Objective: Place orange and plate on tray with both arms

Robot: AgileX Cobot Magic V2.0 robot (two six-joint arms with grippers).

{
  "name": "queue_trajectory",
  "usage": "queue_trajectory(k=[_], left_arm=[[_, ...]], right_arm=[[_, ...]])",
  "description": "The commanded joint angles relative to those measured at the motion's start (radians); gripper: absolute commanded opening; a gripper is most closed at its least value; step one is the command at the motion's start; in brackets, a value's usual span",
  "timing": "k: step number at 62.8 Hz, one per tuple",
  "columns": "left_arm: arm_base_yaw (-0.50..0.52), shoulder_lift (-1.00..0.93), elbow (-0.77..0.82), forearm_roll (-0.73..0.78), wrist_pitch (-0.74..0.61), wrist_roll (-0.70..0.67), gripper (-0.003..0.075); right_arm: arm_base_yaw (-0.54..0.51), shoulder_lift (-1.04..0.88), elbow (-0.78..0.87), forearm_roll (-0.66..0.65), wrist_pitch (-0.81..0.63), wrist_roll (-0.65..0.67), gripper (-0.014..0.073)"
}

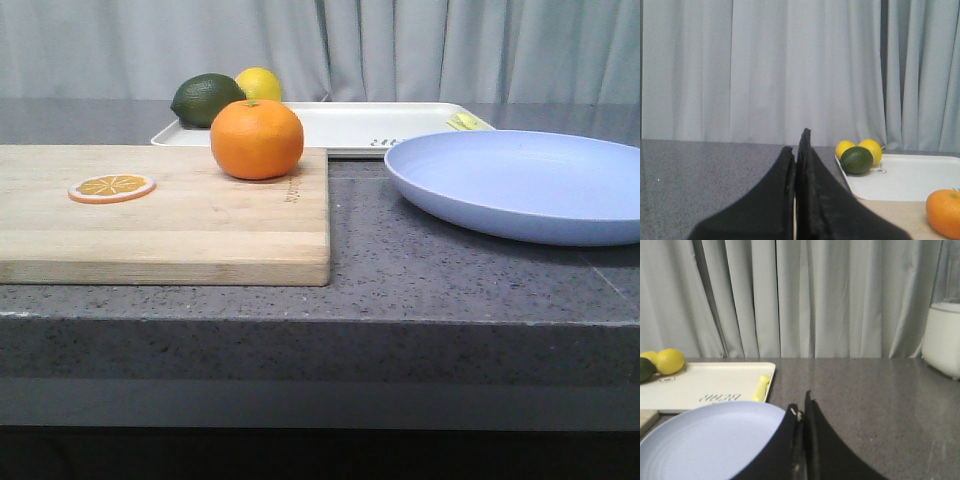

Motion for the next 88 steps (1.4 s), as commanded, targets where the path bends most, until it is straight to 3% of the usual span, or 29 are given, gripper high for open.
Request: queue_trajectory(k=[1,18,26,37,62,67,74,81,88], left_arm=[[-0.007,-0.002,-0.125,-0.006,0.022,-0.01,-0.002],[-0.007,0.201,-0.401,-0.005,0.301,-0.01,-0.002],[-0.007,0.323,-0.48,-0.005,0.45,-0.01,-0.002],[-0.007,0.41,-0.482,-0.007,0.454,-0.01,-0.002],[-0.007,0.489,-0.478,-0.007,0.446,-0.01,-0.0019],[-0.007,0.491,-0.478,-0.007,0.446,-0.01,0.0003],[-0.007,0.493,-0.478,-0.007,0.442,-0.01,0.013],[-0.007,0.493,-0.478,-0.007,0.436,-0.01,0.0371],[-0.009,0.495,-0.476,-0.038,0.431,-0.01,0.0572]], right_arm=[[-0.006,0.039,-0.124,-0.034,0.002,-0.001,-0.0065],[-0.006,0.282,-0.419,-0.041,0.181,-0.004,-0.0065],[-0.006,0.401,-0.488,-0.04,0.316,-0.085,-0.0065],[-0.006,0.509,-0.484,-0.04,0.421,-0.094,-0.0065],[-0.006,0.617,-0.48,-0.021,0.451,-0.094,-0.0056],[-0.006,0.625,-0.48,-0.019,0.46,-0.094,0.0027],[-0.006,0.63,-0.48,-0.004,0.461,-0.094,0.0272],[-0.003,0.63,-0.48,0.018,0.468,-0.094,0.0538],[-0.001,0.63,-0.48,0.036,0.493,-0.103,0.0645]])
